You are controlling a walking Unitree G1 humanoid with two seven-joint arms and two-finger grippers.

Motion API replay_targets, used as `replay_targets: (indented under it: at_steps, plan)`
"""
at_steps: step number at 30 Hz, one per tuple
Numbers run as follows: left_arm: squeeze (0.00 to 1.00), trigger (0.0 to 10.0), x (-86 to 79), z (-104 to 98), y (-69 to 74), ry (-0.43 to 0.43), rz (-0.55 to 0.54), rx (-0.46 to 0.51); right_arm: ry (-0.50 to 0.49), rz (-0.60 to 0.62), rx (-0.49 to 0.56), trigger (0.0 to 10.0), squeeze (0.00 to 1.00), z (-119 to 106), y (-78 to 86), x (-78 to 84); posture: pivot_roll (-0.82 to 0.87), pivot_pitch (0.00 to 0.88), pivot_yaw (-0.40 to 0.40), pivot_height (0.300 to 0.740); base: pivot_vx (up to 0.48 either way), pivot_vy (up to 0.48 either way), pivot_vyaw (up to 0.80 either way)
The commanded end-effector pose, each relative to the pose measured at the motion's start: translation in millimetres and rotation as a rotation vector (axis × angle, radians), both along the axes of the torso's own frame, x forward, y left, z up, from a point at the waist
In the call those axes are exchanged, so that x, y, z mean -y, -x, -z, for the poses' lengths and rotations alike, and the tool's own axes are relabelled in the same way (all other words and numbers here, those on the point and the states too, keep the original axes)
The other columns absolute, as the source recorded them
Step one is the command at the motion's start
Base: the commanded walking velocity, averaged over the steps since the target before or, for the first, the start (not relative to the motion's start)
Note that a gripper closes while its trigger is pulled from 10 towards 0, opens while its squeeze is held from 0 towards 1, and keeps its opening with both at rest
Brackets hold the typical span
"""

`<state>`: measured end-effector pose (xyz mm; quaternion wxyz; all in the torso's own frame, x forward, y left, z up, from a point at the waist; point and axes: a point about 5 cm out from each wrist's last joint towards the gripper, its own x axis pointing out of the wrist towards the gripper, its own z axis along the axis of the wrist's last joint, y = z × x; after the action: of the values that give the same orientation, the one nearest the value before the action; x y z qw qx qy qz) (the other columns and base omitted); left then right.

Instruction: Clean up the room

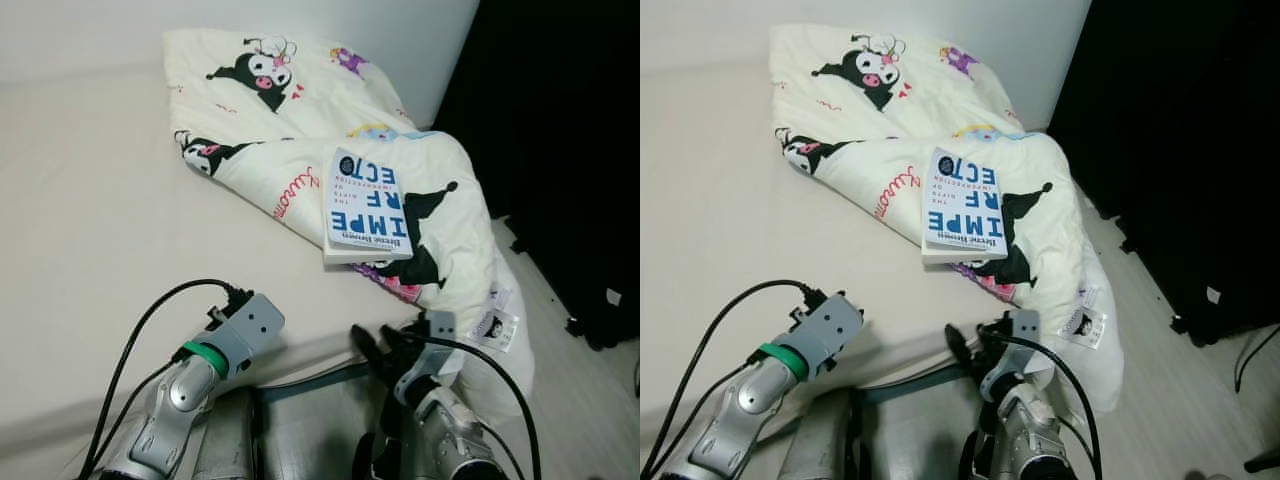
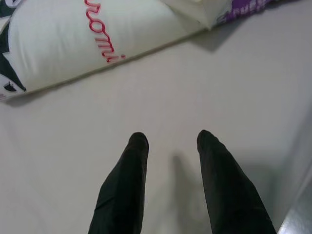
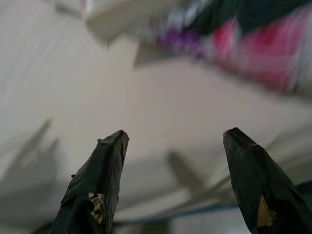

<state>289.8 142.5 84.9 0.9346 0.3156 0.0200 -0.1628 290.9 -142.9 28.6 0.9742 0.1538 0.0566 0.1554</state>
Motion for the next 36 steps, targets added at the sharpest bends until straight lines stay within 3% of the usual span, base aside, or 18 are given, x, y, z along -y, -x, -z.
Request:
replay_targets:
  at_steps: [1, 9, 16, 36]
  plan:
    - [0.00, 10.0, 1.3, 8.0, 1.5, 0.006, 0.000, -0.013, 0.036, 0.001, 0.011, 10.0, 0.00, 0.6, 2.8, -3.2, 0.15, 0.036, -0.007, 0.600, 0.000, 0.000, 0.00]
    - [0.00, 10.0, 0.8, 10.4, -3.5, 0.000, -0.008, -0.003, 0.013, 0.027, 0.000, 10.0, 0.00, 0.3, 0.1, -5.9, 0.16, 0.000, -0.015, 0.600, 0.000, 0.000, 0.00]
    - [0.00, 10.0, -7.7, 20.5, -6.9, -0.009, -0.044, -0.019, 0.059, 0.071, 0.015, 10.0, 0.00, -2.7, -3.8, -6.5, 0.16, 0.000, -0.019, 0.600, 0.000, 0.000, 0.00]
    - [0.00, 10.0, -12.0, 25.2, -9.0, -0.019, -0.059, -0.010, 0.085, 0.048, -0.009, 10.0, 0.00, 0.1, -4.7, -11.9, 0.18, 0.000, -0.030, 0.600, 0.000, 0.000, 0.00]
